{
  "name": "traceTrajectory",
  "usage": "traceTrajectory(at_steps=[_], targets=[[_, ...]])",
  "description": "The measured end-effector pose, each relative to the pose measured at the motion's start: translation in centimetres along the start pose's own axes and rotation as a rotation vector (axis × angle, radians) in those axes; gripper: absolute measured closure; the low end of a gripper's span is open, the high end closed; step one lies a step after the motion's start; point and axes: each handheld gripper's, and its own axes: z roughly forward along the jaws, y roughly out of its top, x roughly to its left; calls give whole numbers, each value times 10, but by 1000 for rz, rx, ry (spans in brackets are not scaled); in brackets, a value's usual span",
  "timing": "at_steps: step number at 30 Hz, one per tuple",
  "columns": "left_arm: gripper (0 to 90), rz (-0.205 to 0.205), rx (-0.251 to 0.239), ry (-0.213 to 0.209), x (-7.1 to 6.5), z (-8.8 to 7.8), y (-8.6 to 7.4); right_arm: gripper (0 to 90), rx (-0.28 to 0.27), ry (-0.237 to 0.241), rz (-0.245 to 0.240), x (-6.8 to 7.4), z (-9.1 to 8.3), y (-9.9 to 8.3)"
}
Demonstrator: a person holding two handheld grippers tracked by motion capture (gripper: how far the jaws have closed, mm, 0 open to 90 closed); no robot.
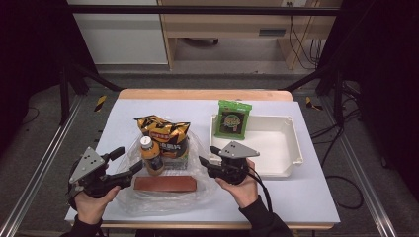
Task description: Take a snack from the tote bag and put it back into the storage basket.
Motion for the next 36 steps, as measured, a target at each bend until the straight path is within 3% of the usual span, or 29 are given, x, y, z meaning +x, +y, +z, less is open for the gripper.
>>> traceTrajectory(at_steps=[8, 16, 23, 30, 36], targets=[[366, 29, 17, -27, -13, 7, 0, 516, 13, 64, -40, 17, 12, 3], [453, 42, 69, -23, -17, 22, -11, 519, -14, 43, -27, 14, 22, 12], [447, 26, 87, 2, -11, 25, -16, 398, -67, 14, -14, 9, 34, 27], [419, 26, 87, 25, -7, 23, -17, 313, -69, -6, 8, 2, 55, 40], [388, 7, 124, 47, 2, 26, -27, 273, -62, -19, 20, 2, 77, 46]])
